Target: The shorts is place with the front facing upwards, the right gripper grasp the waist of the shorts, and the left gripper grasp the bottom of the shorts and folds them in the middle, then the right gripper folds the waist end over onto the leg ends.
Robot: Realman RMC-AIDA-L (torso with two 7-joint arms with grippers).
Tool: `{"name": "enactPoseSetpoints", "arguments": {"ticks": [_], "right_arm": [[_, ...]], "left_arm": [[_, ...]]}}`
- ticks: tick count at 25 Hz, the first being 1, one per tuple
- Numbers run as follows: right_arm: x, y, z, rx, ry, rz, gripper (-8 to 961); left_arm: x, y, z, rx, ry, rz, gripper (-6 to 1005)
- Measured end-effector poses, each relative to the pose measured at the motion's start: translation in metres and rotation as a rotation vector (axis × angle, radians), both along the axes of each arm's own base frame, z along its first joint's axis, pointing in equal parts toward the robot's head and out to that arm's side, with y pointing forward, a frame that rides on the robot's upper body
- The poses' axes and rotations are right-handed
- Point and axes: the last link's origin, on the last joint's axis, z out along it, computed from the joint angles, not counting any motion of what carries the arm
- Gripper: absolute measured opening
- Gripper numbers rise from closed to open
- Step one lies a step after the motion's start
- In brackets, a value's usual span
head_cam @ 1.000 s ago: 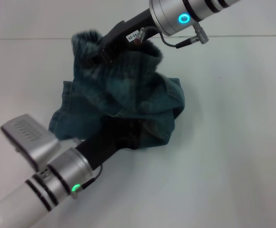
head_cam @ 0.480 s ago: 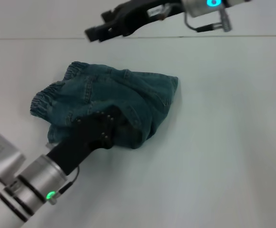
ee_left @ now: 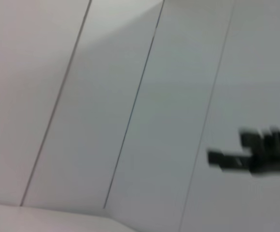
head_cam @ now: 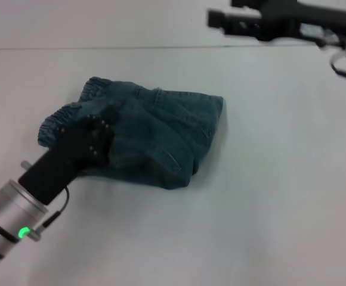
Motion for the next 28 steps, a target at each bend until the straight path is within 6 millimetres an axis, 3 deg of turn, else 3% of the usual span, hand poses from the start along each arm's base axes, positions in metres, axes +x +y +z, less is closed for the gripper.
{"name": "enactPoseSetpoints", "arguments": {"ticks": [3, 8, 12, 22, 28], "right_arm": [[0.029, -0.022, 0.003, 0.015, -0.014, 0.017, 942], [0.061, -0.063, -0.004, -0.032, -0.034, 0.078, 958], [0.078, -0.09, -0.015, -0.132, -0.059, 0.095, 958], [0.088, -0.096, -0.032, -0.194, -0.08, 0.059, 958], [0.09, -0.098, -0.034, -0.213, -0.105, 0.056, 957]], "left_arm": [[0.0, 0.009, 0.013, -0.028, -0.003, -0.029, 99], [-0.003, 0.02, 0.03, -0.133, 0.101, -0.064, 143], [-0.007, 0.025, 0.042, -0.238, 0.212, -0.065, 294], [-0.005, 0.027, 0.053, -0.308, 0.309, -0.086, 593], [-0.008, 0.023, 0.054, -0.323, 0.328, -0.094, 826]]}}
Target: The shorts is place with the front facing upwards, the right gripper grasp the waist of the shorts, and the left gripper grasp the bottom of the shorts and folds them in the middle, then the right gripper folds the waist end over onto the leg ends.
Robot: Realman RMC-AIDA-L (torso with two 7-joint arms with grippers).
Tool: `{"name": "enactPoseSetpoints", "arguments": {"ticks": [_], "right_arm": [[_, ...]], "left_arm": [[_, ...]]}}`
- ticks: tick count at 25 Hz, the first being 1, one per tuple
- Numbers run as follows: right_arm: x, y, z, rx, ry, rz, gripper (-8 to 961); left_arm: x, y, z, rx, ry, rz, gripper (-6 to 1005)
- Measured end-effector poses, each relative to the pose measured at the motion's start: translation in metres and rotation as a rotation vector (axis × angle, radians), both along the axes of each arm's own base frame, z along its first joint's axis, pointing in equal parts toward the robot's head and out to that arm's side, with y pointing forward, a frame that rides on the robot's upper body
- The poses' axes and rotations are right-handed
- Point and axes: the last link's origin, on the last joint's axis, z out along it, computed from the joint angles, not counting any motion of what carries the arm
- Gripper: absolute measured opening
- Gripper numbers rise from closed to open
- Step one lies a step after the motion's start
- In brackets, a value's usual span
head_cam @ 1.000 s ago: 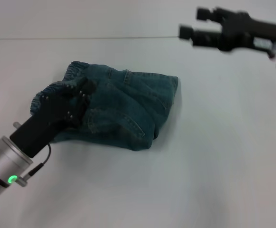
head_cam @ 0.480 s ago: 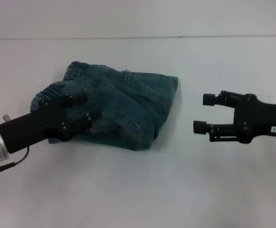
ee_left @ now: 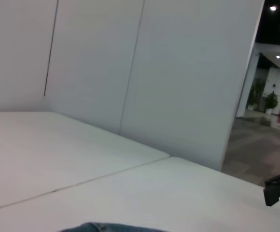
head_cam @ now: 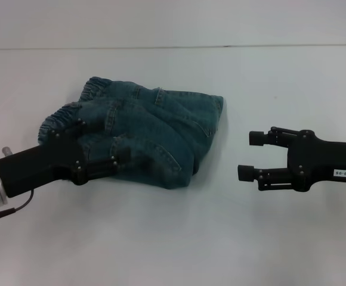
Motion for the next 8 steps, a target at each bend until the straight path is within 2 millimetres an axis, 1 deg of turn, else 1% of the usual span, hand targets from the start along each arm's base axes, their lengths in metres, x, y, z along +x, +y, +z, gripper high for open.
{"name": "enactPoseSetpoints", "arguments": {"ticks": [5, 8], "right_arm": [[0.0, 0.0022, -0.0035, -0.008, -0.02, -0.002, 958], [0.0002, 0.0033, -0.004, -0.005, -0.025, -0.006, 958]], "left_arm": [[0.0002, -0.0009, 0.0011, -0.032, 0.011, 0.01, 949], [0.0012, -0.0003, 0.0027, -0.038, 0.01, 0.013, 949]]}}
